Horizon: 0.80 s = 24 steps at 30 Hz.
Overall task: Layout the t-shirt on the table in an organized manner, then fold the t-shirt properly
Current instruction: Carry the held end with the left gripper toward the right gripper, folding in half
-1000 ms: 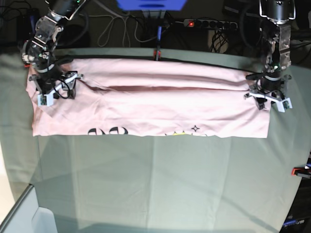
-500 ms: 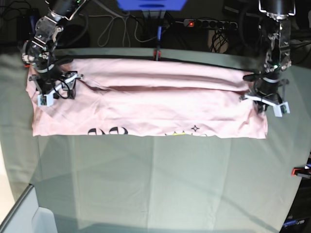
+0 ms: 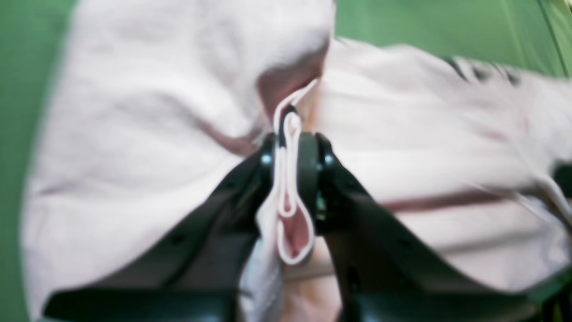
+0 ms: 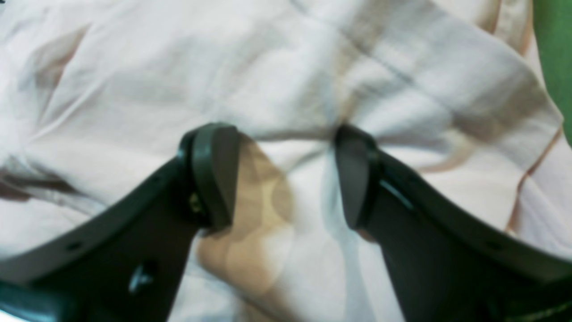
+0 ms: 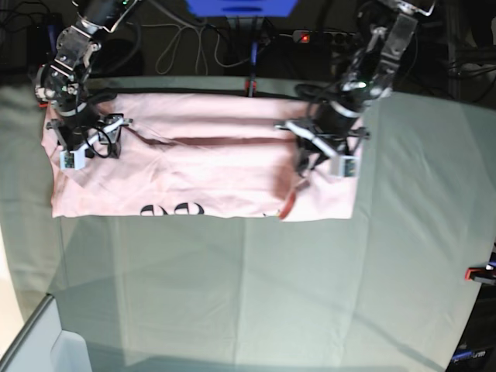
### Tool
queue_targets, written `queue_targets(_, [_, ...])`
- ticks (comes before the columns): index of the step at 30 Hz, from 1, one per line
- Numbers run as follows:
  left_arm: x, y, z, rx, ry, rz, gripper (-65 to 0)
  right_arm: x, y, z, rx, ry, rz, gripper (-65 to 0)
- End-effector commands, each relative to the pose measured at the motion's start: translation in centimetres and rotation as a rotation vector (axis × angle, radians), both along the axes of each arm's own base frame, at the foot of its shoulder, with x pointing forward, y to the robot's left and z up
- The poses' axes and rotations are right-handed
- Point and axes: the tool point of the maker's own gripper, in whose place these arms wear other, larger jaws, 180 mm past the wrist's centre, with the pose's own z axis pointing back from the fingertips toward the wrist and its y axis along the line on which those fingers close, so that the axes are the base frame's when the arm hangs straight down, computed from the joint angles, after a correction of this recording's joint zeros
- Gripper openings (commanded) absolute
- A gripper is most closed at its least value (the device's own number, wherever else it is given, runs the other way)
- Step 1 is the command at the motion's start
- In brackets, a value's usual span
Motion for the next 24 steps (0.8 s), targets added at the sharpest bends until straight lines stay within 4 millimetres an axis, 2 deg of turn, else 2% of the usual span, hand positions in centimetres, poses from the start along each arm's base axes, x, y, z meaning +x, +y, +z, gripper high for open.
queue_targets(1, [1.0, -1.6, 1.7, -0.041, -0.060, -0.018, -65.0, -1.5, 0.1, -1.3, -0.017, 0.099, 0.017, -29.5])
queue_targets(6, [1.4, -5.7, 2.9, -0.072, -0.091, -0.080, -65.0, -1.5, 0.1, -1.3, -0.017, 0.099, 0.017, -29.5])
queue_targets(9, [1.0, -7.9, 1.9, -0.025, -0.091, -0.122, -65.0, -1.5, 0.1, -1.3, -0.017, 0.099, 0.017, -29.5])
queue_targets(14, [0.3, -9.7, 0.4, 0.015, -0.073, -0.144, -65.0, -1.5, 0.1, -1.4, -0.017, 0.100, 0.017, -29.5])
queue_targets(18, [0.4, -11.5, 0.9, 0.005, -0.084, -0.155, -65.0, -1.6, 0.1, -1.4, -0.017, 0.102, 0.017, -29.5])
queue_targets(24, [1.9, -13.3, 2.7, -0.007, -0.135, -0.159, -65.0, -1.7, 0.1, -1.4, -0.017, 0.103, 0.017, -29.5])
